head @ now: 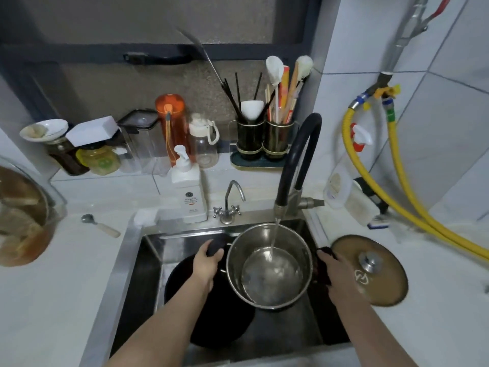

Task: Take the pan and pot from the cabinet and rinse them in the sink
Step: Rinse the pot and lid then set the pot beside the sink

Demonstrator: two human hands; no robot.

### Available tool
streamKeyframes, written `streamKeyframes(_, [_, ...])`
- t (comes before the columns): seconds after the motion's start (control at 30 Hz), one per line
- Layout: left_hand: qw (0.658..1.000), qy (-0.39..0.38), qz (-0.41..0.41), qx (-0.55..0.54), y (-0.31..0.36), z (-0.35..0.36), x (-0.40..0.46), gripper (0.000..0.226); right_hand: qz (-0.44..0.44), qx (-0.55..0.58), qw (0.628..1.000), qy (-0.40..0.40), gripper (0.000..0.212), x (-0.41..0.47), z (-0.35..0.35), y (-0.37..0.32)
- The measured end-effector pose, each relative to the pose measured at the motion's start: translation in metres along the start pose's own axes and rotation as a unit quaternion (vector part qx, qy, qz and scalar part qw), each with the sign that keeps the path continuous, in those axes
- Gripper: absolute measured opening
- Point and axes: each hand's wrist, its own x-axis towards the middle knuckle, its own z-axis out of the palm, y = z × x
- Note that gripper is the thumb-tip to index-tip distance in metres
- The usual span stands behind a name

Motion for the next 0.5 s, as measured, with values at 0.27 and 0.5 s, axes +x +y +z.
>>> streamKeyframes(0.27, [0.998, -0.042, 0.036, 0.004, 0.025, 0.054, -0.006, 0.033, 0.007, 0.095, 0.99, 0.106, 0.028, -0.004, -0.04, 0.03])
streamKeyframes(0.5, [0.997, -0.039, 0.03, 0.052, 0.008, 0.035, 0.005, 0.033, 0.02, 0.076, 0.995, 0.064, 0.028, -0.015, -0.045, 0.032])
